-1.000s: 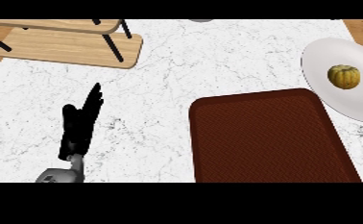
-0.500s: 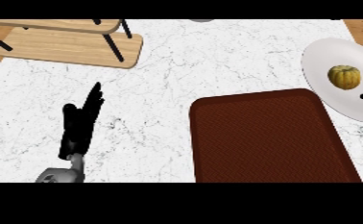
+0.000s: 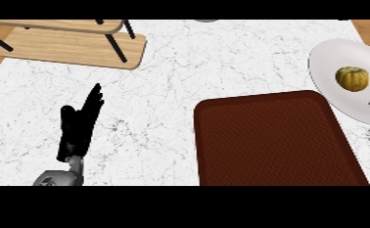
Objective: Pick the squash from the tray and place it in the plate
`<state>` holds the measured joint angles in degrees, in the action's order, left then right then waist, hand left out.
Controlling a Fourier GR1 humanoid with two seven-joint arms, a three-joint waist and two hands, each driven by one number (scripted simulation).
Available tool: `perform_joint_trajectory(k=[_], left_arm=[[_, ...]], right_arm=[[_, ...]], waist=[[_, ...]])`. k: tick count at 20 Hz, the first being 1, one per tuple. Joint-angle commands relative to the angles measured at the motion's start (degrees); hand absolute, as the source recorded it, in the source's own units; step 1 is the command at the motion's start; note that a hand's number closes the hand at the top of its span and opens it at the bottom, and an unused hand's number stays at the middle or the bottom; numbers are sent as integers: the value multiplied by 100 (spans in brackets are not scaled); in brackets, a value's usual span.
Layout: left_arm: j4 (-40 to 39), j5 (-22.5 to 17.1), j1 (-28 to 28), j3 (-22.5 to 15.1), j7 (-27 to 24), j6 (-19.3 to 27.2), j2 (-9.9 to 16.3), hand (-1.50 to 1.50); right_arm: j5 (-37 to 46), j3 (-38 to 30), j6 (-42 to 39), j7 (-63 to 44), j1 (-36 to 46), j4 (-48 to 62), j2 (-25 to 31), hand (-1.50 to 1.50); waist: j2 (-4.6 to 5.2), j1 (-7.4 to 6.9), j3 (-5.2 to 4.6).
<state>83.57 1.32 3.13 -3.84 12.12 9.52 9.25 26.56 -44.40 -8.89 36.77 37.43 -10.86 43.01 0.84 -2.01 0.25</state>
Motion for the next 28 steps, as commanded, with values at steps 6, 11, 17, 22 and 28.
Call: perform_joint_trajectory(k=[6,11,17,22,28], left_arm=[[-2,87,176,57,229,52,-37,0],[51,183,-30,-144,9,142,-272,0],[-124,218,351,-1,228,180,-206,0],[-101,159,-182,-70,-213,2,-206,0],[-62,-17,157,173,61,-115,-59,0]], right_arm=[[-71,86,143,-269,40,41,205,-150],[-102,12,382,100,-450,120,262,-150],[-345,-193,12,420,-741,129,595,-150],[-490,-341,196,247,-785,221,637,-150],[-513,-346,327,412,-1123,187,728,-150]], waist=[[-7,6,0],[14,-27,10],[24,31,18],[29,-30,19],[15,27,20]])
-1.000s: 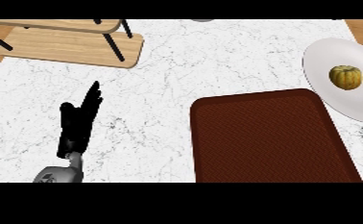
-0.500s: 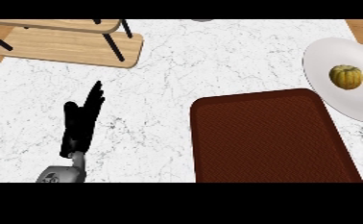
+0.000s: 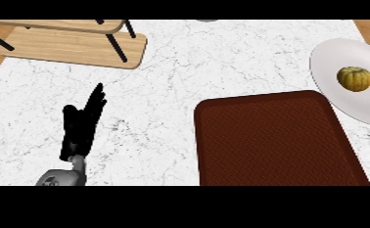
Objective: Pick the squash from the tray and place it in the plate
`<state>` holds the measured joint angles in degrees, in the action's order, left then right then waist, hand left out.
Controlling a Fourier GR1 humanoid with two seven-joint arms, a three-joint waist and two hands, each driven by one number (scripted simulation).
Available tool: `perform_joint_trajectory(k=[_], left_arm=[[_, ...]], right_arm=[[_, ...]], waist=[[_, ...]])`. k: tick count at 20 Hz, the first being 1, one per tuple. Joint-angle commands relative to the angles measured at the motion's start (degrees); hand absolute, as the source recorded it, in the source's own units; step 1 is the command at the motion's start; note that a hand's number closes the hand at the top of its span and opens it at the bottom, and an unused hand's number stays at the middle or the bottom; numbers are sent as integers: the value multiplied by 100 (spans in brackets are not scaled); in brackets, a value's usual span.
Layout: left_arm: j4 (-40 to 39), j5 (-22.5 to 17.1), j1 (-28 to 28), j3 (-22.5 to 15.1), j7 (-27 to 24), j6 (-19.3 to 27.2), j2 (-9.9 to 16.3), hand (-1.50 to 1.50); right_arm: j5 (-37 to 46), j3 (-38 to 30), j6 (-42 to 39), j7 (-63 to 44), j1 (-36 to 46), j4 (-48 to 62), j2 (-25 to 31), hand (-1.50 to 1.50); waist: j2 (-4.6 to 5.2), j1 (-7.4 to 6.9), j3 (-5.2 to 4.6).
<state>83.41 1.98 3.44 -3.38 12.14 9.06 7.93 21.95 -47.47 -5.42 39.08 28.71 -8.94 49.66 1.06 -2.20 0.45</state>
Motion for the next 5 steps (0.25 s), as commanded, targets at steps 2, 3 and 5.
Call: perform_joint_trajectory(k=[2,3,5], left_arm=[[-72,66,32,-26,-52,21,-38,0],[-124,95,2,-19,-129,123,-123,0],[-65,29,88,-41,59,64,-143,0]], right_arm=[[-64,-50,-19,-8,-162,34,118,-150],[-62,-38,129,-49,-95,22,17,-150],[-13,-7,190,-7,-220,-1,137,-150]], waist=[[2,5,5],[1,-9,3],[10,-8,10]])
